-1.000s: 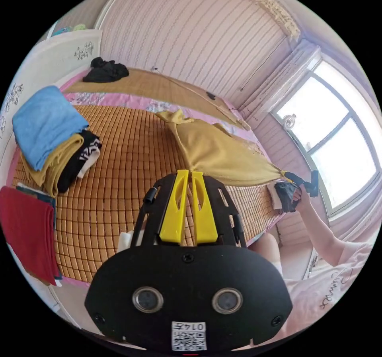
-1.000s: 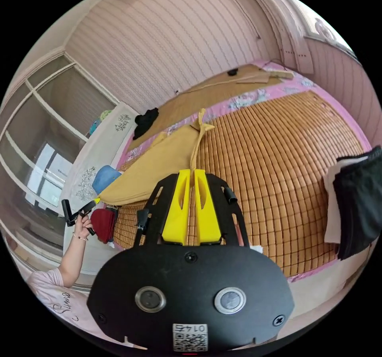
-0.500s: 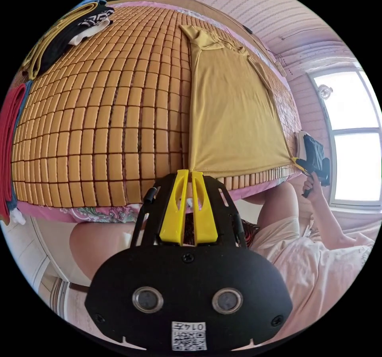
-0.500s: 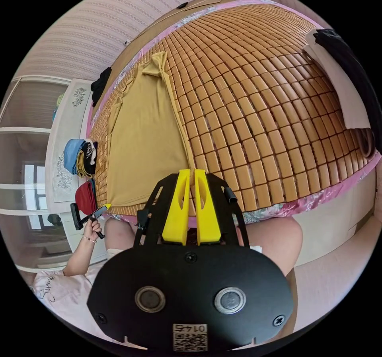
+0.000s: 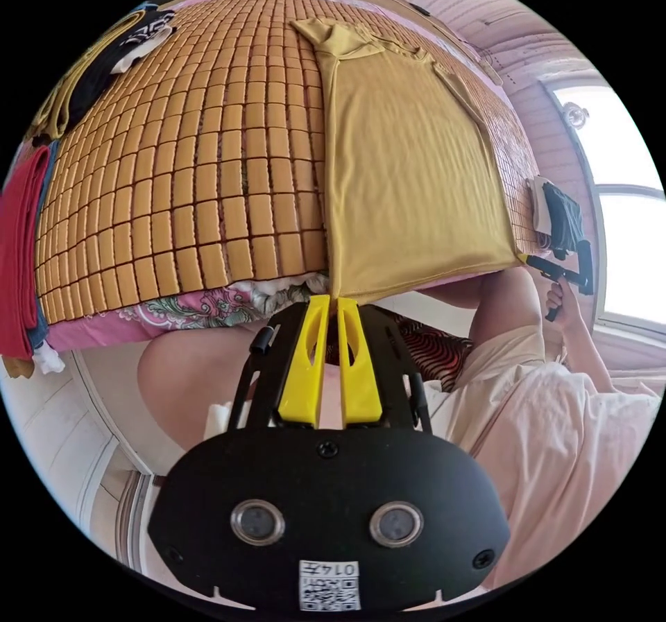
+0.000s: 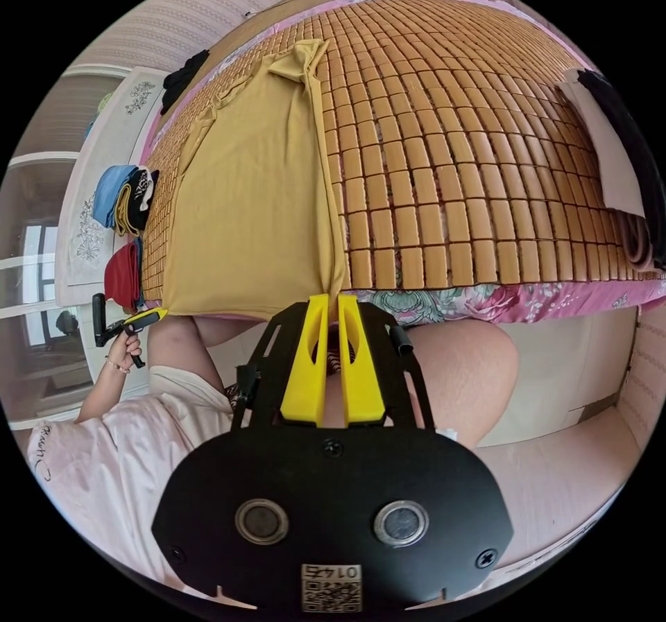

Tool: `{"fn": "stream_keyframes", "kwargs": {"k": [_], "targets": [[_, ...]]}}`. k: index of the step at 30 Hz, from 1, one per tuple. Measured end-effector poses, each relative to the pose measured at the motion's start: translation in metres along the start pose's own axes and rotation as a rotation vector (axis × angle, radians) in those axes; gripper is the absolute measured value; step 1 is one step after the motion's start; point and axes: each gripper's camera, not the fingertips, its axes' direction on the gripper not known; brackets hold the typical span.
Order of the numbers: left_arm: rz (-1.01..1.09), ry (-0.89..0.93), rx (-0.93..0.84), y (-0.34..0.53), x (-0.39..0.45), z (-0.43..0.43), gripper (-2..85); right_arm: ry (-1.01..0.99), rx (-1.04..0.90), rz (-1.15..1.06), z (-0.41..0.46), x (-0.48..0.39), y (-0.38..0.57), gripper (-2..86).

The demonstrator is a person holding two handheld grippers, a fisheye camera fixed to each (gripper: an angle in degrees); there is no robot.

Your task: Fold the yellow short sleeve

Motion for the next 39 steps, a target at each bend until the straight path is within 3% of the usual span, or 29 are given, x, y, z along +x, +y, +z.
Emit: {"fn": "stream_keyframes", "kwargs": {"k": [8, 14, 22, 28, 32, 36, 39], "targets": [[-0.051, -0.051, 0.062, -0.013, -0.006, -0.017, 0.1, 0.085, -0.038, 0.011, -0.001, 0.026, -0.001, 4.7], [0.078, -0.064, 0.118, -0.052, 0.033, -0.02, -0.1, 0.177, 0.075, -0.065, -0.024, 0.017, -0.037, 5.5], [0.418, 0.025, 0.16, -0.156, 0.131, 0.006, -0.1, 0.211, 0.257, -0.285, -0.033, -0.044, -0.197, 5.9], [0.55, 0.003, 0.156, -0.215, 0.164, 0.039, -0.5, 0.319, 0.328, -0.268, -0.001, -0.037, -0.288, 7.4], [0.566, 0.022, 0.168, -0.251, 0.175, 0.05, -0.7, 0.298, 0.306, -0.255, 0.015, -0.023, -0.303, 1.7], [0.613, 0.015, 0.203, -0.285, 0.199, 0.051, -0.9, 0.163, 0.458, -0.289, -0.012, 0.002, -0.27, 0.2], [0.673, 0.011, 0.24, -0.302, 0.227, 0.046, -1.0, 0.135, 0.589, -0.189, -0.048, 0.041, -0.218, 0.3]]}}
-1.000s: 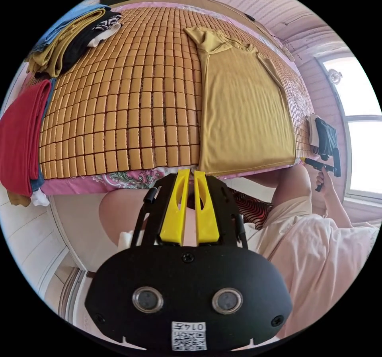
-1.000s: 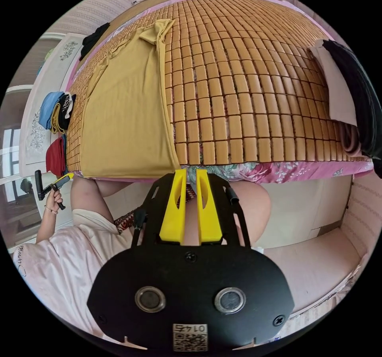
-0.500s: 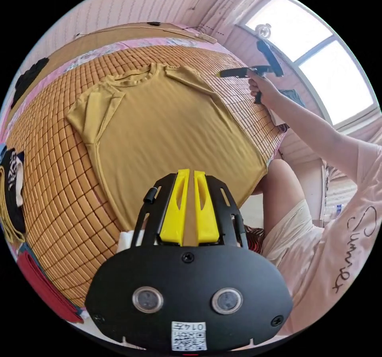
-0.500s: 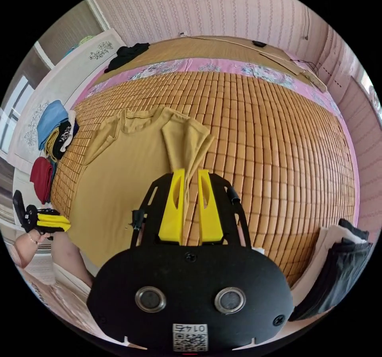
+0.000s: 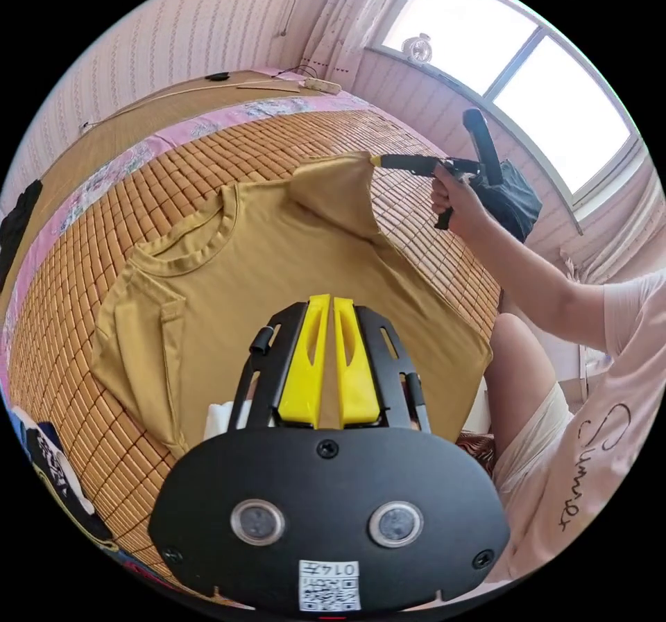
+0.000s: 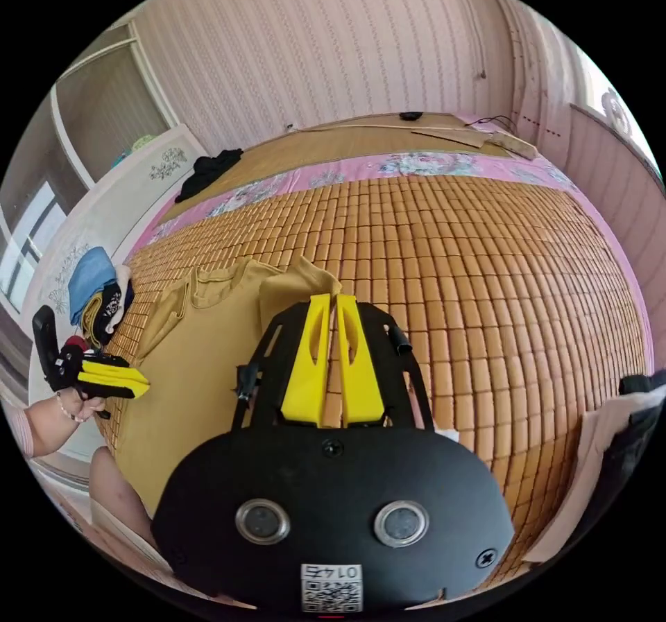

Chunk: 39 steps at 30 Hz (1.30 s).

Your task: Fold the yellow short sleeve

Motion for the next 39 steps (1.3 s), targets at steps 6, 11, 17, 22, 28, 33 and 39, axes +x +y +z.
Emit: {"fn": "stream_keyframes", "kwargs": {"k": [6, 11, 17, 22, 28, 33, 39], "targets": [[0.161, -0.018, 0.007, -0.077, 0.044, 0.027, -0.6, 0.086, -0.048, 0.237, -0.053, 0.083, 0.104, 2.1], [0.239, 0.004, -0.033, -0.148, 0.085, 0.075, 0.4, 0.058, -0.03, 0.244, -0.059, 0.1, 0.141, 4.3], [0.294, -0.006, -0.122, -0.228, 0.134, 0.152, 4.8, 0.124, -0.077, 0.096, -0.033, 0.085, 0.127, 5.5], [0.325, -0.058, -0.183, -0.268, 0.167, 0.201, 6.2, 0.078, -0.073, 0.098, -0.019, 0.093, 0.13, 1.5], [0.313, -0.094, -0.223, -0.274, 0.176, 0.224, 5.7, -0.005, -0.092, 0.057, -0.012, 0.108, 0.136, 0.0], [0.205, -0.024, -0.23, -0.28, 0.165, 0.225, 5.7, -0.062, -0.131, 0.012, -0.002, 0.114, 0.138, 0.1], [0.182, -0.017, -0.162, -0.269, 0.161, 0.192, 6.4, -0.093, -0.124, 0.0, 0.014, 0.114, 0.14, 0.5]]}}
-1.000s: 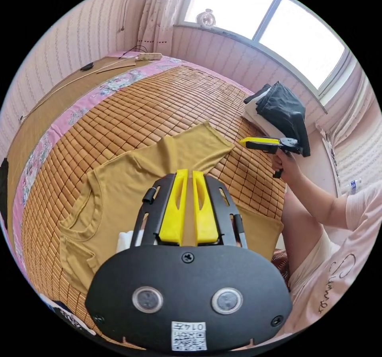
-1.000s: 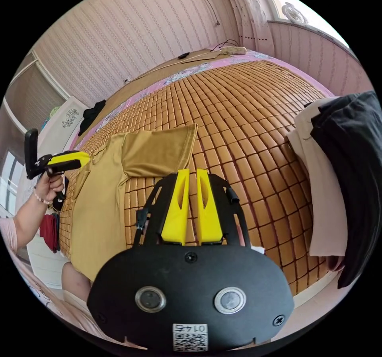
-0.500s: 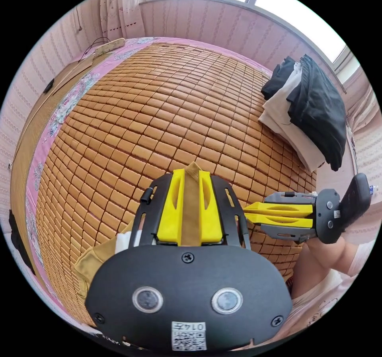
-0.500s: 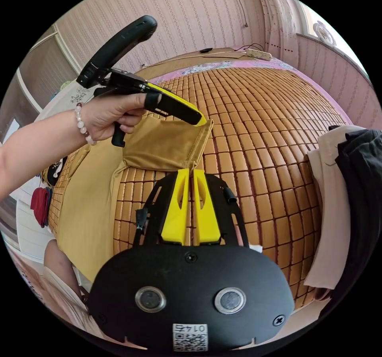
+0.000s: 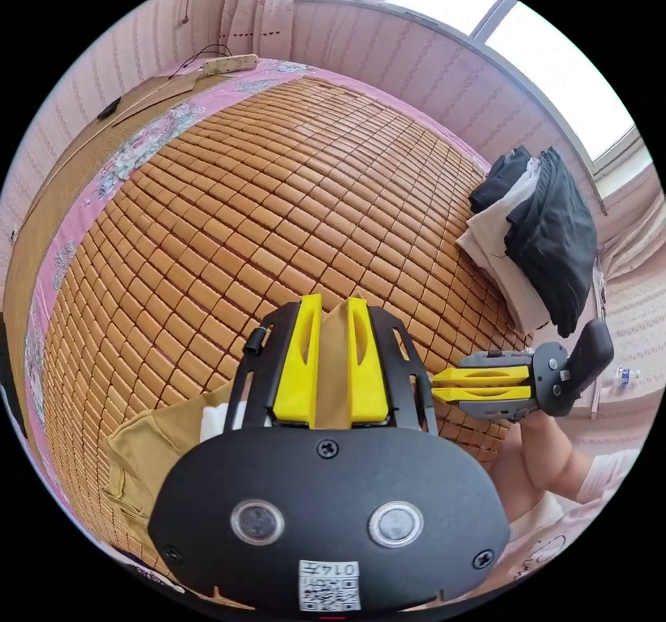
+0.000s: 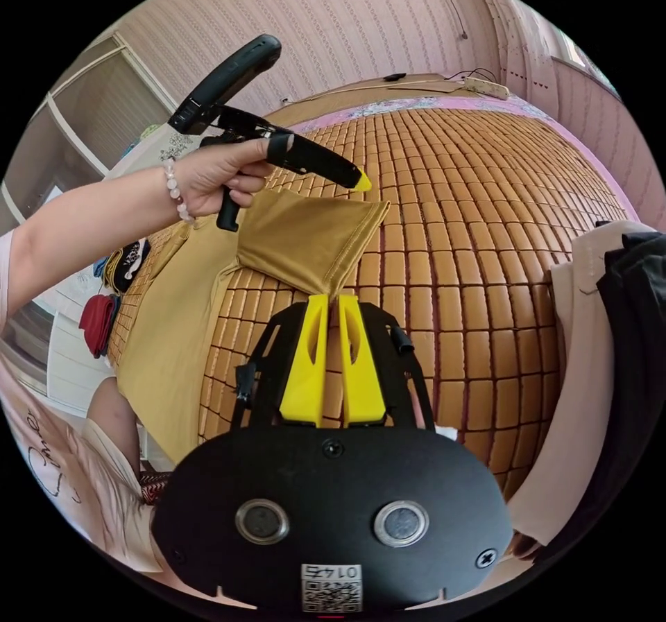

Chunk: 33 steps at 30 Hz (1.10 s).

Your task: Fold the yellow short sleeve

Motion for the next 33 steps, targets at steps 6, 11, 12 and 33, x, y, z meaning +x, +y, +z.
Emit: {"fn": "stream_keyframes", "kwargs": {"k": [6, 11, 12, 33], "targets": [[0.028, -0.09, 0.163, 0.105, -0.018, -0.111, 6.2, -0.001, 0.034, -0.005, 0.005, -0.003, 0.001, 0.3], [-0.119, -0.261, 0.132, 0.26, -0.054, -0.168, 6.2, 0.091, 0.082, 0.021, 0.007, -0.023, -0.007, 0.4], [-0.182, -0.296, 0.114, 0.301, -0.064, -0.176, 6.1, 0.059, 0.078, 0.004, 0.012, -0.036, -0.015, 0.6], [-0.468, -0.318, 0.393, 0.496, -0.124, -0.173, 8.0, 0.026, -0.318, -0.503, 0.39, -0.452, -0.254, 7.2]]}}
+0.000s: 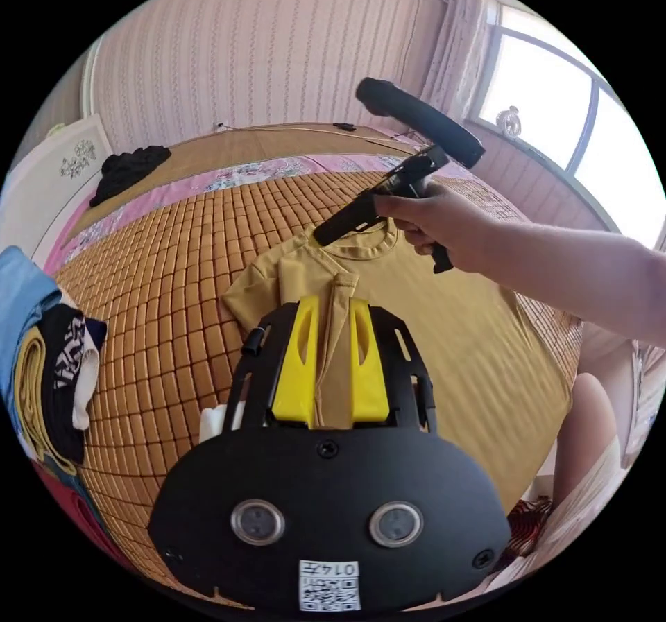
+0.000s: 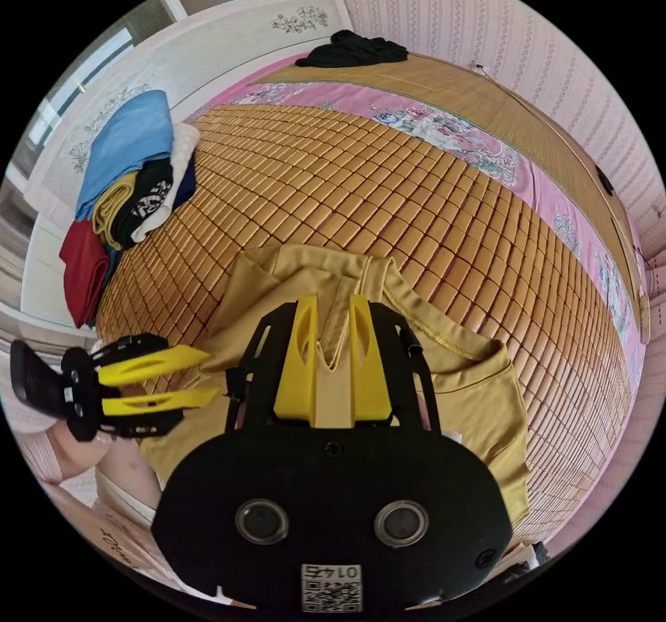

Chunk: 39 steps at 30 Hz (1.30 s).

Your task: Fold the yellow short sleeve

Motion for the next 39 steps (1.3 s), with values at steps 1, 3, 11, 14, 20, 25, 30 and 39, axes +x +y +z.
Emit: {"fn": "stream_keyframes", "kwargs": {"k": [1, 3, 11, 14, 20, 25, 30, 39], "targets": [[0.035, -0.004, -0.02, -0.008, 0.002, 0.01, 8.7, 0.007, -0.024, 0.037, 0.014, 0.001, -0.013, 7.0], [0.057, 0.011, -0.074, -0.018, 0.001, 0.026, 9.0, 0.078, -0.071, 0.072, 0.036, 0.0, -0.028, 6.1], [0.066, -0.037, -0.187, -0.009, -0.006, 0.045, 0.9, 0.064, -0.1, 0.039, 0.079, -0.007, -0.05, 0.5], [0.039, -0.015, -0.144, 0.004, -0.017, 0.031, 0.0, 0.064, -0.084, 0.021, 0.081, -0.011, -0.053, -0.4], [-0.047, 0.019, -0.046, 0.024, -0.046, -0.004, -0.6, 0.06, -0.059, 0.003, 0.085, -0.019, -0.057, -0.7], [-0.216, -0.007, 0.132, 0.068, -0.089, -0.077, -0.8, -0.136, 0.073, -0.125, 0.053, -0.062, -0.072, -0.1], [-0.491, -0.08, 0.192, 0.144, -0.138, -0.135, -0.9, -0.461, 0.088, -0.246, 0.063, -0.142, -0.101, 0.9], [-0.76, -0.115, 0.109, 0.233, -0.195, -0.158, 1.1, -0.433, -0.015, -0.271, 0.125, -0.176, -0.101, 2.8]]}}
